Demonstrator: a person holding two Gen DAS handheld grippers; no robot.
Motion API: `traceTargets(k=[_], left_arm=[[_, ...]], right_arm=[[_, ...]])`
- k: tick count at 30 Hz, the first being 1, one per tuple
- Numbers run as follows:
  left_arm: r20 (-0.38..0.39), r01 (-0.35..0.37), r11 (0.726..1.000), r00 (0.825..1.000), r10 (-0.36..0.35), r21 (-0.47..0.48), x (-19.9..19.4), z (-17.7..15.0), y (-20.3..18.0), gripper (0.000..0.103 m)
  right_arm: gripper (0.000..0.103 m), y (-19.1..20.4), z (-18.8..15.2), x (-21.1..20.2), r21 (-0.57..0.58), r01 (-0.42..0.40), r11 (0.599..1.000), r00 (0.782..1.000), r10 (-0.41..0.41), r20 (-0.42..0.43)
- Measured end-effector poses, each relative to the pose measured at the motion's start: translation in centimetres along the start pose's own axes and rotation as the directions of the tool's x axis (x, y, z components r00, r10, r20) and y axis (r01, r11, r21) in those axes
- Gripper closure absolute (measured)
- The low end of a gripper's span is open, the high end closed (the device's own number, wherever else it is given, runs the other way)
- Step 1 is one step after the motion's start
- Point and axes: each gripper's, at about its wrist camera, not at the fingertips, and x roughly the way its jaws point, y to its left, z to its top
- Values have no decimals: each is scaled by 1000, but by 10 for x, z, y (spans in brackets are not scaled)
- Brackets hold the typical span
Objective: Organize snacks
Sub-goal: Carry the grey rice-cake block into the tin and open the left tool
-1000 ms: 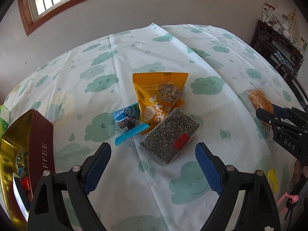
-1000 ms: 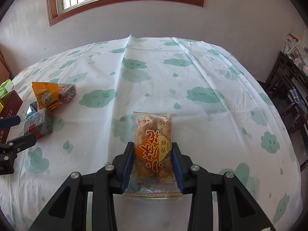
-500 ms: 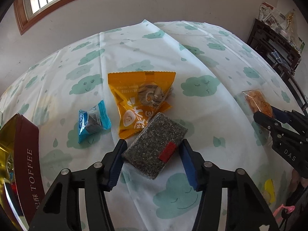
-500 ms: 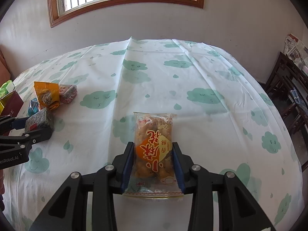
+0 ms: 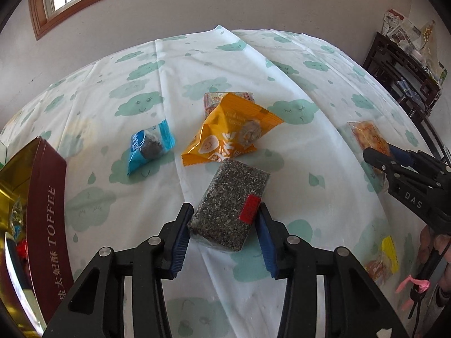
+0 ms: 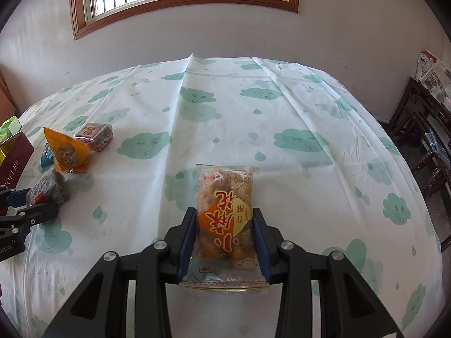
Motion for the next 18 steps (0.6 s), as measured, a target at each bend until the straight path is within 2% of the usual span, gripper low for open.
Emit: traceTargets(k=[7, 9, 18], left_arm=[[-8, 21, 1000, 1000, -21, -6, -11, -10, 0, 63], [-9, 47, 999, 999, -47, -5, -17, -12, 1, 71], [-10, 44, 999, 999, -44, -17, -29, -22, 9, 72]], right_arm=[[63, 0, 0, 0, -1, 1, 1000, 1000, -1, 0], [64, 1, 0, 0, -1, 0, 1000, 1000, 0, 0], [64, 1, 0, 0, -2, 1, 1000, 1000, -1, 0]])
